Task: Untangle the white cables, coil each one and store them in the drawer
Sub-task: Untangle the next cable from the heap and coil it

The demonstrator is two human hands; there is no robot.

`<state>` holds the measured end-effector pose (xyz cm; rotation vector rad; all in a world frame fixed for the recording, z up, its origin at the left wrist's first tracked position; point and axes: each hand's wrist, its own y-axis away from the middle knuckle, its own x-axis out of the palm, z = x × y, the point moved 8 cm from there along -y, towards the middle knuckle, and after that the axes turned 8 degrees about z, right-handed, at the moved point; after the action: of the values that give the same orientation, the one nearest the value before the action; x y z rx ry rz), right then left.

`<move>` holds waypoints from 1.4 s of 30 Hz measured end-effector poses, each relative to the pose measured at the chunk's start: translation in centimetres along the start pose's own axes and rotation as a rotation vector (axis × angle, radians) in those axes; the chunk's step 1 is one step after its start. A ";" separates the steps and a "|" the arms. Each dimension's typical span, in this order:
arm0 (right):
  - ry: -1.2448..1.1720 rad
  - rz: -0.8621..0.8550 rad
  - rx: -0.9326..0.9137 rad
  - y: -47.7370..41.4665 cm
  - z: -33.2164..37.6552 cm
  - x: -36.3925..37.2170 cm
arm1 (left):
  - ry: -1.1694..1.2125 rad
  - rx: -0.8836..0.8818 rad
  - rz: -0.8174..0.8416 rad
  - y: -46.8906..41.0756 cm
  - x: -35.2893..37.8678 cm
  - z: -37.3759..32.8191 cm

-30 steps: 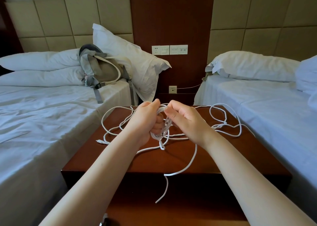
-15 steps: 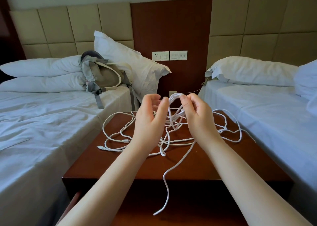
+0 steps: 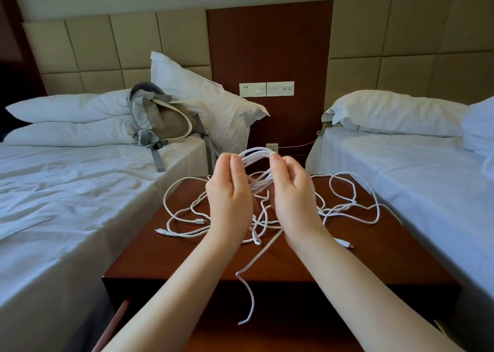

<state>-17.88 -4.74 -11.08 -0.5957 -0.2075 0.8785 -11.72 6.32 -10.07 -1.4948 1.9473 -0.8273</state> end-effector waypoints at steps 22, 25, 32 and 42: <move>-0.021 0.514 -0.053 0.7 1.3 2.6 | -0.244 0.114 -0.067 -1.6 -2.6 1.7; 0.027 0.621 0.046 1.3 -0.2 3.8 | -0.191 0.044 -0.105 -2.0 -3.6 2.0; -0.144 0.649 0.204 0.7 -2.6 2.9 | 0.091 -0.107 -0.089 -1.8 -2.7 1.5; -0.346 0.499 0.223 -1.3 -4.4 -1.5 | 0.430 -0.205 0.467 0.4 2.9 -1.5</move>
<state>-16.21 -8.32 -13.83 -0.2823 -0.2738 1.4692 -13.76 3.76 -9.48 -0.9397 2.6288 -0.7965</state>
